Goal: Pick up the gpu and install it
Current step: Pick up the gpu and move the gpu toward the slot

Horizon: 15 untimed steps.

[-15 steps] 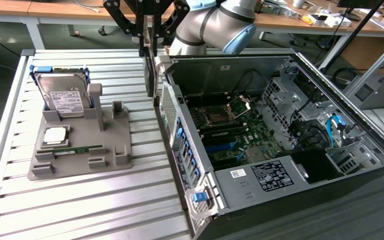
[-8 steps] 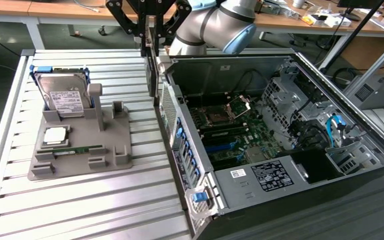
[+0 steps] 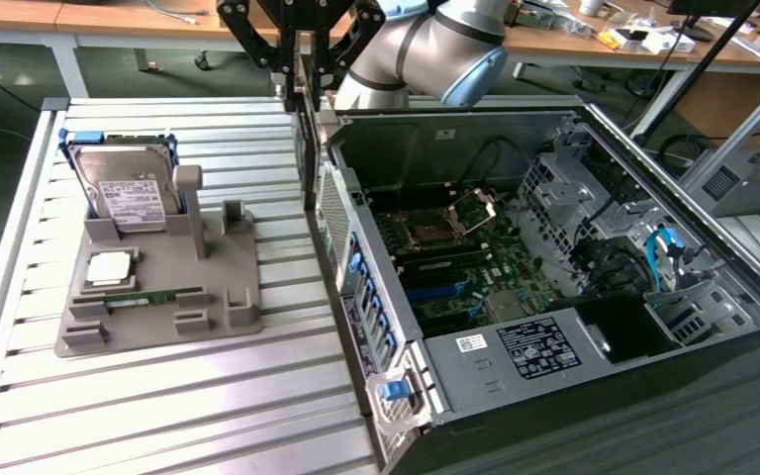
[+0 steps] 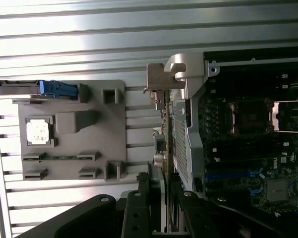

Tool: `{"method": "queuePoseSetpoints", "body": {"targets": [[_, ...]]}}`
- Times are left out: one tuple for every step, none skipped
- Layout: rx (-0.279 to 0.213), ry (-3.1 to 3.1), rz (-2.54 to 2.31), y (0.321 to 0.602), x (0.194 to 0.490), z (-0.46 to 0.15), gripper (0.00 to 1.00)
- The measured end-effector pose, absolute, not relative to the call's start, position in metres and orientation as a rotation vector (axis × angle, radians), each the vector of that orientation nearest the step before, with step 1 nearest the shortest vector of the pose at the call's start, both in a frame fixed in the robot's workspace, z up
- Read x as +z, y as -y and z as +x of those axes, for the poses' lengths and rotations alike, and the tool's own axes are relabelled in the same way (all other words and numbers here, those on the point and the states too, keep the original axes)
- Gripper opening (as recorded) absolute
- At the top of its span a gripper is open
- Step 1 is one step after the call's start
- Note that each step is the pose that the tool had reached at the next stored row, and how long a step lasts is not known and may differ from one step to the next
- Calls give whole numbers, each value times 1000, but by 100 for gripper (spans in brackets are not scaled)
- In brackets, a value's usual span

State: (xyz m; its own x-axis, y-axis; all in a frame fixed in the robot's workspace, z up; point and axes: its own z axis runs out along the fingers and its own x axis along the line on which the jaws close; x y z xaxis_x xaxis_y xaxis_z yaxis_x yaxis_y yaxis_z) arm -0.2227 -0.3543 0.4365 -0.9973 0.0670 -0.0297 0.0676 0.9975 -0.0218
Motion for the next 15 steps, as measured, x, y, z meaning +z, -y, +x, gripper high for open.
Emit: {"method": "queuePoseSetpoints", "body": {"targets": [[-35,-3111,105,354,437,-222,27],[-35,-3111,105,354,437,-222,27],[-35,-3111,105,354,437,-221,27],[-35,-3111,105,354,437,-221,27],[-35,-3111,105,354,437,-220,27],[-35,-3111,105,354,437,-220,27],[-35,-3111,105,354,437,-219,27],[-35,-3111,105,354,437,-218,27],[-35,-3111,105,354,437,-217,27],[-36,-3111,105,354,437,-217,27],[-35,-3111,105,354,437,-216,27],[-35,-3111,105,354,437,-215,27],[-35,-3111,105,354,437,-215,27],[-35,-3111,105,354,437,-214,27],[-36,-3111,105,354,437,-214,27]]}}
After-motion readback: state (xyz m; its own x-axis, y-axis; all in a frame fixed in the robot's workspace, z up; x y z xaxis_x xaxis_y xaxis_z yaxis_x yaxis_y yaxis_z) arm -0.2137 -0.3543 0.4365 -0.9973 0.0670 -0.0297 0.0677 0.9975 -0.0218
